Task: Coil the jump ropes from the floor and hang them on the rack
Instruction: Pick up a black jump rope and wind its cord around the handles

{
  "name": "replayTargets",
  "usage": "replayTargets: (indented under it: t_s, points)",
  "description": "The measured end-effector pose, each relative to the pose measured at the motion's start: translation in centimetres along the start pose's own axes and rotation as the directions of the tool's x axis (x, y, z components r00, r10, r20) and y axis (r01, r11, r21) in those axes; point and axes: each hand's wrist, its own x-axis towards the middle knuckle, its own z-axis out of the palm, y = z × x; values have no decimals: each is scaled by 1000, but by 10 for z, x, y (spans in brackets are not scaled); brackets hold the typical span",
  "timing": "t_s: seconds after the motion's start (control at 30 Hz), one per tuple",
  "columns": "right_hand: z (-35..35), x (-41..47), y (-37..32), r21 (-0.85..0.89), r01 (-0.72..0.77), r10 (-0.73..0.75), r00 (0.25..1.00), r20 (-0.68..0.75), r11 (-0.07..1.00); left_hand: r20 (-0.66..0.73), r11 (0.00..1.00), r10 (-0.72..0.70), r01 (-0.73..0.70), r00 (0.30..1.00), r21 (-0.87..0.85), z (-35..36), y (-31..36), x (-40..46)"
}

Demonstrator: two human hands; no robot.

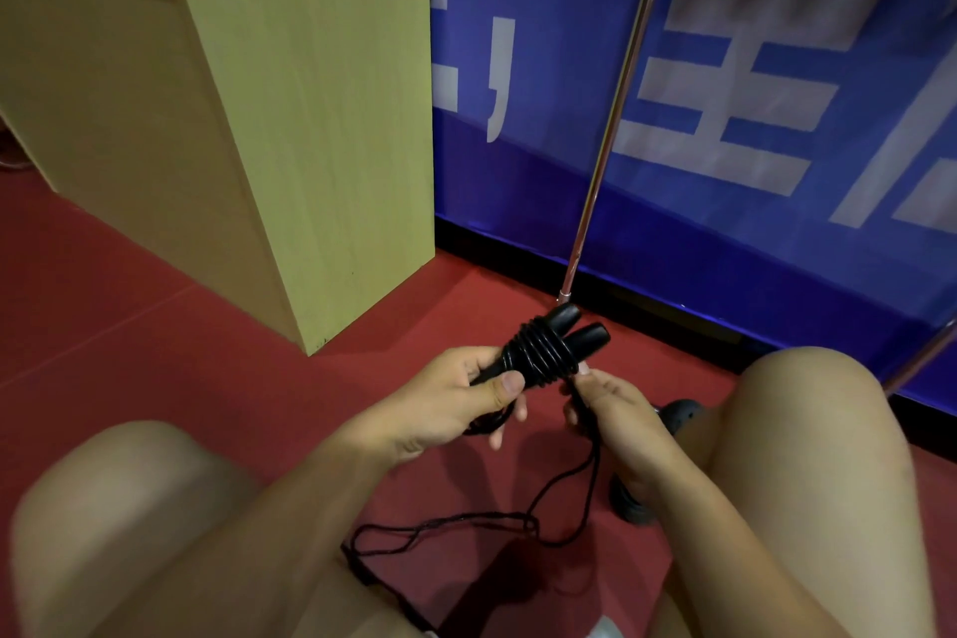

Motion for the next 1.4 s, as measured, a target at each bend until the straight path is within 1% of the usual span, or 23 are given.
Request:
replayTargets:
  t_s: [0.07,0.2,0.33,0.43,0.5,0.6,0.7,0.77,0.83,0.9,0.97,1.03,1.13,1.2,1.3,1.4]
  points:
    - [-2,2,-1,28,7,-6,999,-45,1000,-31,1000,-8,8,999,8,0,-1,0]
    - [-7,4,-1,48,68,-63,992,-109,997,-92,998,-34,39,995,55,-2,-4,2]
    - [-9,2,-2,85,107,-97,989,-113,991,-211,988,-94,117,973,98,-3,-5,6]
    - [-9,2,0,72,118,-113,991,-74,990,-304,977,-118,165,945,134,-4,-9,8]
    - [-9,2,1,48,102,-99,993,-57,994,-349,972,-139,196,927,133,-6,-12,10]
    - [-8,2,4,-6,87,-87,993,-82,996,-413,957,-174,252,894,141,-8,-16,12]
    - [-8,4,7,-160,107,-130,981,-143,981,-452,936,-170,287,876,204,-10,-18,13]
    - [-8,5,10,-276,107,-155,975,-160,955,-469,908,-165,319,868,271,-12,-21,14]
    - [-9,6,14,-323,104,-163,974,-160,941,-496,871,-155,355,854,339,-16,-26,15]
    - [-10,7,16,-319,105,-165,972,-169,942,-532,825,-151,402,833,397,-22,-29,16]
    - [-11,9,17,-280,109,-163,970,-179,954,-572,750,-132,458,810,476,-26,-29,17]
    - [-10,9,15,-232,121,-155,979,-133,965,-606,680,-111,505,788,532,-26,-27,17]
    - [-8,6,13,-157,158,-171,983,-73,975,-612,605,-112,542,783,583,-25,-25,16]
    - [-6,3,9,-101,178,-185,981,-65,979,-584,572,-135,544,801,614,-25,-25,16]
    - [-6,1,5,-37,204,-206,976,-65,978,-486,553,-200,508,851,661,-27,-29,15]
    - [-6,-1,2,-20,217,-217,975,-39,976,-366,544,-271,456,890,704,-24,-36,13]
